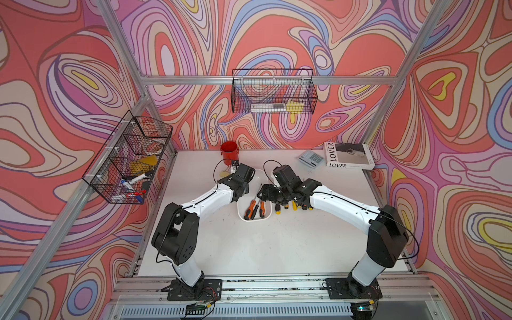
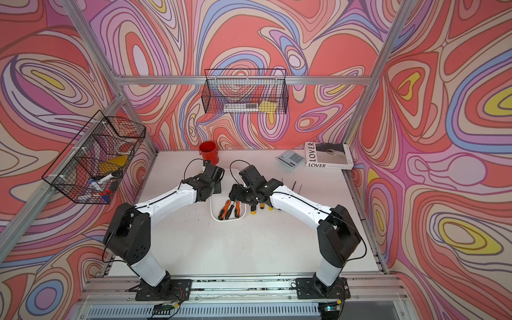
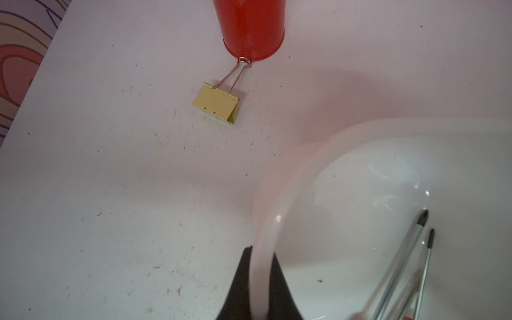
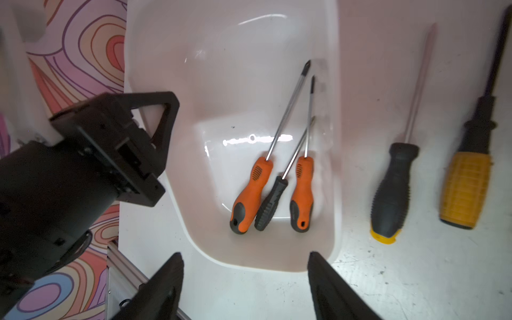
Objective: Take out the screwdriver from the storage box
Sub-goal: Pick up the screwdriver from the storage box.
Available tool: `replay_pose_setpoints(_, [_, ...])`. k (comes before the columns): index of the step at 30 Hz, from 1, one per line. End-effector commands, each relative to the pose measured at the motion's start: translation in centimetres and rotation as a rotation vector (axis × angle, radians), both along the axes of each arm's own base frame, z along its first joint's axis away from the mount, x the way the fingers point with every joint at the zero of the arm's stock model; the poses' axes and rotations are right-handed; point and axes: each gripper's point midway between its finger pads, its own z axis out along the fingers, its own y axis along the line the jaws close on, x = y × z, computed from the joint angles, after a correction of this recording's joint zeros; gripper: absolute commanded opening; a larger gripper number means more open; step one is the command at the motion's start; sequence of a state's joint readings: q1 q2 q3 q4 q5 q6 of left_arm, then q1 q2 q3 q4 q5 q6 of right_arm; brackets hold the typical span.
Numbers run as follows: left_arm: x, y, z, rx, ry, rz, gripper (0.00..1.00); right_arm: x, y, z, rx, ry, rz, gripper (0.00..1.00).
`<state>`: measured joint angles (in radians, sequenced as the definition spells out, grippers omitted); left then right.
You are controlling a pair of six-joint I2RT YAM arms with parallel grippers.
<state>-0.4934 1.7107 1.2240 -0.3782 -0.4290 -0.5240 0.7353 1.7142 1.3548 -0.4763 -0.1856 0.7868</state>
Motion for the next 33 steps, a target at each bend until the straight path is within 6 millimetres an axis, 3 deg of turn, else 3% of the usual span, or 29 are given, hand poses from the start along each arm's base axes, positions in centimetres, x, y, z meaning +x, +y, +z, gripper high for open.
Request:
replay_pose_setpoints(1, [0.7,-0.4,0.7,0.016,-0.004,-0.012,0.00,-0.1,1.6,-1.2,0.055,0.042,0.001,0.69])
replay_pose_setpoints(4, [0.7,-0.3,0.8,0.020,-0.007,-0.011,0.00,-0.3,2.1,-1.5,0.062,0.058,0.006,0.66])
replay_pose_setpoints(5, [0.7,-0.3,0.7,0.017,-0.009,-0.008,0.00,-0.3,2.3,-2.8,0.046,0.080,0.006,0.65])
replay_pose_setpoints(15, [0.0,-0.1,0.6,-0.006,-0.004,0.006,0.00,-0.7,3.5,-6.3,0.037,0.149,-0.004,0.61])
replay_pose_setpoints(24, [-0.2,-0.2,0.7,-0.025,-0.010,0.011,0.00,-0.5,4.4,-8.8,0.030,0.183,-0.017,0.58])
replay_pose_setpoints(33, [-0.4,-0.1,0.5,-0.027,-0.012,0.011,0.00,0.5,5.5,-10.3,0.030,0.193,-0.025,0.49])
